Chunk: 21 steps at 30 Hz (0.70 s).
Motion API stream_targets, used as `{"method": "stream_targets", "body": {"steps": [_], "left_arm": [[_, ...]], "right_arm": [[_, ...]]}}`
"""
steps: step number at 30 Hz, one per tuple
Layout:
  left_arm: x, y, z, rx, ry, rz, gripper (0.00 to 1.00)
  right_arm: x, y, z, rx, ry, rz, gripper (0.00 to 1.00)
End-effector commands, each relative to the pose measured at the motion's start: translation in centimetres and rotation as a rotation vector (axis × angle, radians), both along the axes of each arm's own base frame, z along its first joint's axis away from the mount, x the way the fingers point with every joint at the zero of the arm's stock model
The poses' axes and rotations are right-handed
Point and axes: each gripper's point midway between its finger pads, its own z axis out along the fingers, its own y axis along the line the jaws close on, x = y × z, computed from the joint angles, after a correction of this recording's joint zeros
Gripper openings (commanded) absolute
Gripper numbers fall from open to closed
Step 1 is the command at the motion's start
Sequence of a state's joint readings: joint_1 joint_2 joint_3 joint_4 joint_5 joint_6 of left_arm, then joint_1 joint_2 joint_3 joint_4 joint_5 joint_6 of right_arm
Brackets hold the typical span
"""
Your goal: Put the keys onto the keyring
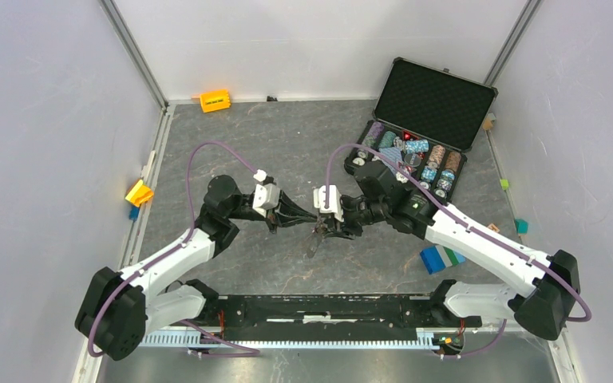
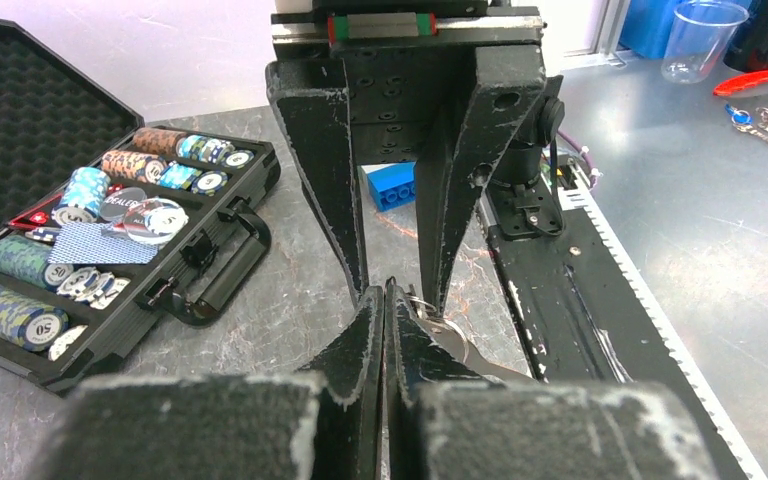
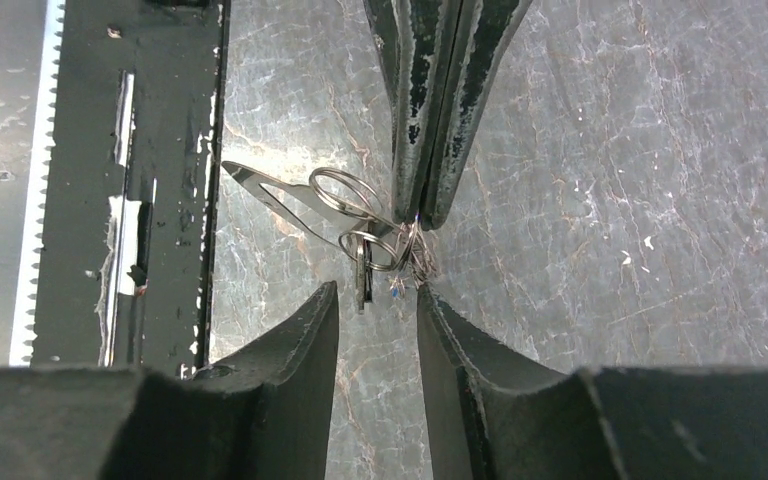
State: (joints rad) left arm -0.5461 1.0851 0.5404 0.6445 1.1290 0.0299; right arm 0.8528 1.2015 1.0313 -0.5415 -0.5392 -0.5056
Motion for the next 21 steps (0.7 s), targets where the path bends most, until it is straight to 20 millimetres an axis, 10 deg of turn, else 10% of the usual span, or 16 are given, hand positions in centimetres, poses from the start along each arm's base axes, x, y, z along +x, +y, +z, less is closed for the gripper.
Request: {"method": "stream_targets", "body": {"steps": [1, 21], "left_arm": [[-0.3, 0.2, 1.7, -0.049, -0.035, -0.001, 0.02], [-0.1, 0.1, 2.4, -0.092, -0.020, 0.011, 0.02]], "right_arm": [[-0.2, 0.9, 1.9, 0.090, -0.006, 0.036, 0.39], [-1.5, 1.6, 1.1, 0.126, 0.043, 0.117, 0.00]]}}
